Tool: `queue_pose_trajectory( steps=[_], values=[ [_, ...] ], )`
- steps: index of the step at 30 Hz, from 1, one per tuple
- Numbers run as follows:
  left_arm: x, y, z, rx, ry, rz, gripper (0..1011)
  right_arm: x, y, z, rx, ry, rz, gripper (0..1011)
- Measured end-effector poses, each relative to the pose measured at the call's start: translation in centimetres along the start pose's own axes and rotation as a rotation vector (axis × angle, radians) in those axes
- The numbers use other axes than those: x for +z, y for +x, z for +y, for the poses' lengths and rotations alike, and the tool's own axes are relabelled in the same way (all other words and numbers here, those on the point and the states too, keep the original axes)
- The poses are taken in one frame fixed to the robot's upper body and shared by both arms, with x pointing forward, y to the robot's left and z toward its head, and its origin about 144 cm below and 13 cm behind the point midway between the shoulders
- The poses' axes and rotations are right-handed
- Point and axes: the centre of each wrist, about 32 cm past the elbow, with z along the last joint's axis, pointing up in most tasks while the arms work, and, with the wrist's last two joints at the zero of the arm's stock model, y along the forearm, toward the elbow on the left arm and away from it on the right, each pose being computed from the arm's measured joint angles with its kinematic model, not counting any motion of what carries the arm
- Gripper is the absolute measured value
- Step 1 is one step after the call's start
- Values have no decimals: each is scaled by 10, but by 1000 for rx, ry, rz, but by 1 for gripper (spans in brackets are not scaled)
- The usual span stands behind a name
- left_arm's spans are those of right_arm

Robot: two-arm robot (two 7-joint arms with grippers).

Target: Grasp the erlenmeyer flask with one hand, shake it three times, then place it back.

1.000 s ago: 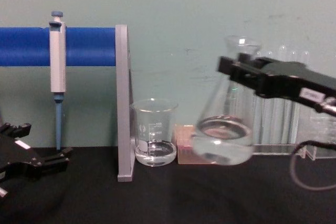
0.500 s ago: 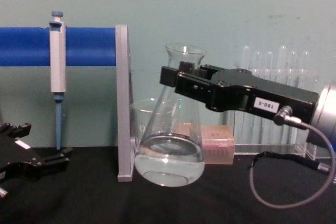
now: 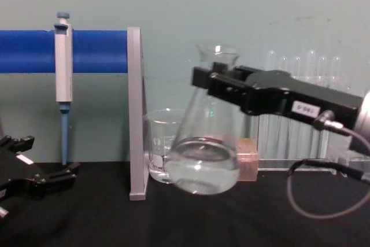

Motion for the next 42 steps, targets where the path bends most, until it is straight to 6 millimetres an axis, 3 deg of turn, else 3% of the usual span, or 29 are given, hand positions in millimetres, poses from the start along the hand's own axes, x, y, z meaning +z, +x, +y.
queue_pose_trajectory(
  steps=[23, 35, 42],
  values=[
    [0, 0, 0, 0, 0, 0, 1001, 16, 23, -82, -480, -2, -109, 450],
    [0, 0, 0, 0, 0, 0, 1001, 13, 23, -80, -481, -4, -96, 450],
    [0, 0, 0, 0, 0, 0, 1001, 8, 20, -59, -369, -7, -69, 450]
  ],
)
